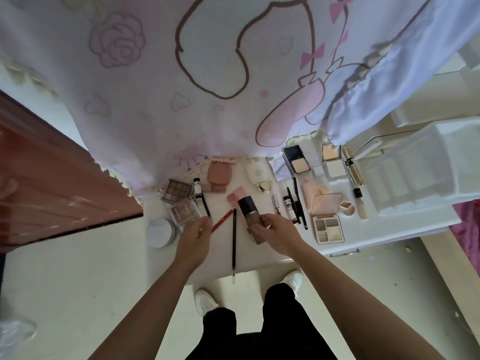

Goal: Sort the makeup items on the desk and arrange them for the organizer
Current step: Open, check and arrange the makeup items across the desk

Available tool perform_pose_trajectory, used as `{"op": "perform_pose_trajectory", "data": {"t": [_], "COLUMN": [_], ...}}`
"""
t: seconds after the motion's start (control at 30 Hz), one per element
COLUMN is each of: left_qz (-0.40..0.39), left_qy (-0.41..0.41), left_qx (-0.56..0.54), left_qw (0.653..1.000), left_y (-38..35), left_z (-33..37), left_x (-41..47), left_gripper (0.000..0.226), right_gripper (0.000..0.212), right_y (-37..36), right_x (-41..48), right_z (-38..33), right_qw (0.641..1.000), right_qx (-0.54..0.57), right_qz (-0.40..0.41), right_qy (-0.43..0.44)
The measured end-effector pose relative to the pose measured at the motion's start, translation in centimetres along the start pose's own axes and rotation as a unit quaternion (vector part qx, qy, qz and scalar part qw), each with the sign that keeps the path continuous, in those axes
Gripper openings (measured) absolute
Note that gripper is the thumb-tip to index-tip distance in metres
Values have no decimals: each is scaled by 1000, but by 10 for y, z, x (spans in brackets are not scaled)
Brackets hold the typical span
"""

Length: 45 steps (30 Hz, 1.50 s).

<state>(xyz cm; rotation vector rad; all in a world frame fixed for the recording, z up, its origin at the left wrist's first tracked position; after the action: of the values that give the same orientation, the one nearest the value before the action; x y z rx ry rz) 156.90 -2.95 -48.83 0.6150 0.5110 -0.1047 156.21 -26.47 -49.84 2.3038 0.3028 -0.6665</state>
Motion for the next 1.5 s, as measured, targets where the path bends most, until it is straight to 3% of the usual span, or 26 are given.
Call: {"op": "perform_pose_trajectory", "data": {"t": [0.07, 0.13, 0.2, 0.33, 0.57, 0.7, 0.83, 1.0, 1.17, 1.33, 1.43, 1.5], "left_qz": [-32, -66, -105, -131, -33, -22, -25, -18, 8, -12, 2, 18], "left_qy": [33, 30, -2, -73, -179, -181, -174, -180, -201, -210, -174, -98], "left_qx": [-101, -144, -137, -128, 52, 69, 77, 13, -125, -111, -143, -235], "left_qw": [994, 987, 985, 980, 982, 981, 981, 983, 972, 971, 974, 967], "left_y": [11, 20, 24, 29, 45, 48, 46, 51, 67, 73, 73, 89], "left_z": [28, 54, 78, 109, 135, 142, 145, 144, 148, 164, 165, 152], "left_x": [-3, -6, -11, -22, -22, -26, -30, -32, -43, -45, -43, -32], "left_gripper": [38, 43, 48, 32, 51, 53, 50, 48, 53, 53, 47, 43], "right_gripper": [25, 19, 21, 27, 37, 37, 39, 41, 42, 48, 51, 51], "right_y": [-4, -6, -5, 5, -2, -5, -2, 5, 1, 7, 10, 14], "right_x": [-18, -36, -53, -75, -97, -107, -110, -114, -123, -125, -124, -131], "right_z": [-16, -37, -59, -90, -107, -110, -111, -114, -125, -132, -137, -133], "right_qw": [983, 936, 905, 888, 862, 849, 860, 887, 819, 823, 821, 782], "right_qx": [183, 343, 409, 437, 491, 517, 503, 457, 544, 537, 544, 590], "right_qz": [-36, -82, -120, -141, -123, -105, -87, -58, -173, -180, -164, -191], "right_qy": [2, -9, -7, 18, 28, 19, 17, 30, -61, -53, -57, -63]}}
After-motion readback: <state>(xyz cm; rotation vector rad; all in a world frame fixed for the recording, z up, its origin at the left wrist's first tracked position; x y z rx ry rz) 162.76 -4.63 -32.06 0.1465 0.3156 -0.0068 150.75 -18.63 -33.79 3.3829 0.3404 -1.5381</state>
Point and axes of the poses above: each hand's wrist, its own x-axis towards the middle knuckle, its own y-axis out of the back of the hand, z = x × y, the point moved 7 cm from there along x, towards the middle knuckle, and after that the axes turned 3 degrees about y, right-handed, at the moved point
